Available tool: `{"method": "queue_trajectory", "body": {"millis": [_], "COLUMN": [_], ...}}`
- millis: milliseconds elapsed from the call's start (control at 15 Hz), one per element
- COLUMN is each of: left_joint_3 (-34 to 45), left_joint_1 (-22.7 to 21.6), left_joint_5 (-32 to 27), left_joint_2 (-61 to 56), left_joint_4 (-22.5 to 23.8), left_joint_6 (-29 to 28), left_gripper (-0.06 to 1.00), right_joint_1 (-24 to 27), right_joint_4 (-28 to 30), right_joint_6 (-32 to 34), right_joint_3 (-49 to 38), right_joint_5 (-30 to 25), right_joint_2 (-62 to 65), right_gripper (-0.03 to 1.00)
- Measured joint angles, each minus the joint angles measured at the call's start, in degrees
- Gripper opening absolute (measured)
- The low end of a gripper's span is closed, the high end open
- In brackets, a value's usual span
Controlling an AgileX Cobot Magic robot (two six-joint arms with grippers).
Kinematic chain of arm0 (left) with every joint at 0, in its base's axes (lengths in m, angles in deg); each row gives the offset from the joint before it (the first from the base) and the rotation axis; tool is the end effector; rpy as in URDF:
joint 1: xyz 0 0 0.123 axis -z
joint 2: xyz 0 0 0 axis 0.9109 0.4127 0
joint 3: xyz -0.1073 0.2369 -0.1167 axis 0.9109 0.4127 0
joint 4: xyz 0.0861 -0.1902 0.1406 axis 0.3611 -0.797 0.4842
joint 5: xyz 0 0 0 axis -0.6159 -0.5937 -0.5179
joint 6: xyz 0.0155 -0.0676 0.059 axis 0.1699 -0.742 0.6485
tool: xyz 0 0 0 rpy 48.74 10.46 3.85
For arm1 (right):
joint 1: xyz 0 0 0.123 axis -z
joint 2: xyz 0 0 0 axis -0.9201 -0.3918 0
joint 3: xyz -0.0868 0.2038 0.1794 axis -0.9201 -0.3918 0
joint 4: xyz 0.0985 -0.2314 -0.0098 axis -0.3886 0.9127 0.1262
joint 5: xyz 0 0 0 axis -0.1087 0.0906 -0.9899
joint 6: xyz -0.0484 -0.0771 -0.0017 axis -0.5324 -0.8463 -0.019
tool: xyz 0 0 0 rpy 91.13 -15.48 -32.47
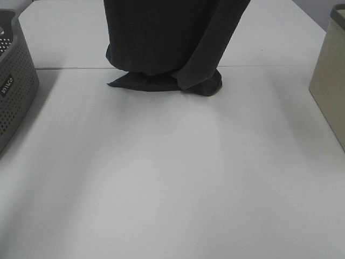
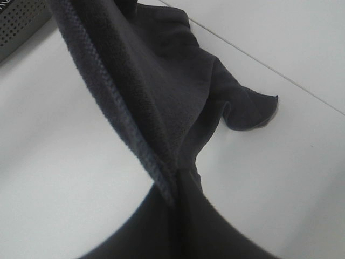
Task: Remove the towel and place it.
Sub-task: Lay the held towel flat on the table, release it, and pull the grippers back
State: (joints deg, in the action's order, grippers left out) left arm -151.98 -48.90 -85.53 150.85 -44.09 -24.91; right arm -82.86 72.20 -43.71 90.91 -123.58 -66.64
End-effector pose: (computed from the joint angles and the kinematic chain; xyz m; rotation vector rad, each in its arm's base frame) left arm 0.4227 -0.1393 0.4377 0.5124 2.2235 -0.2459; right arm 0.3467 0.1203 0.4234 -0.7440 2.3271 0.2880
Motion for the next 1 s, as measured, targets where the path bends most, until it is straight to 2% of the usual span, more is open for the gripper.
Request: {"method": "queue_trajectory", "body": {"millis": [400, 667, 1000], "left_joint_3": [25.5, 46.1, 61.4], "left_joint_1": [0.4, 0.8, 1.0], "left_joint_5": [0.5, 1.7, 3.3], "left_joint_2": [-19.9, -32.8, -42.3], "left_joint_4": [-2.2, -4.7, -6.2], "left_joint_6": [-1.6, -2.9, -1.2], "left_gripper": [0.0, 0.0, 0.0], "right_joint_1": [-0.3, -0.7, -0.9], "right_joint_4": [-2.1, -6.6, -8.9], "right_joint_6": [6.6, 8.6, 10.8], "right_joint_3": [-0.7, -13.2, -25.2], "right_joint_5": [-0.2, -0.4, -0.5], "right_joint_2": [6.8, 16.4, 24.8], "right_gripper": [0.01, 0.01, 0.01]}}
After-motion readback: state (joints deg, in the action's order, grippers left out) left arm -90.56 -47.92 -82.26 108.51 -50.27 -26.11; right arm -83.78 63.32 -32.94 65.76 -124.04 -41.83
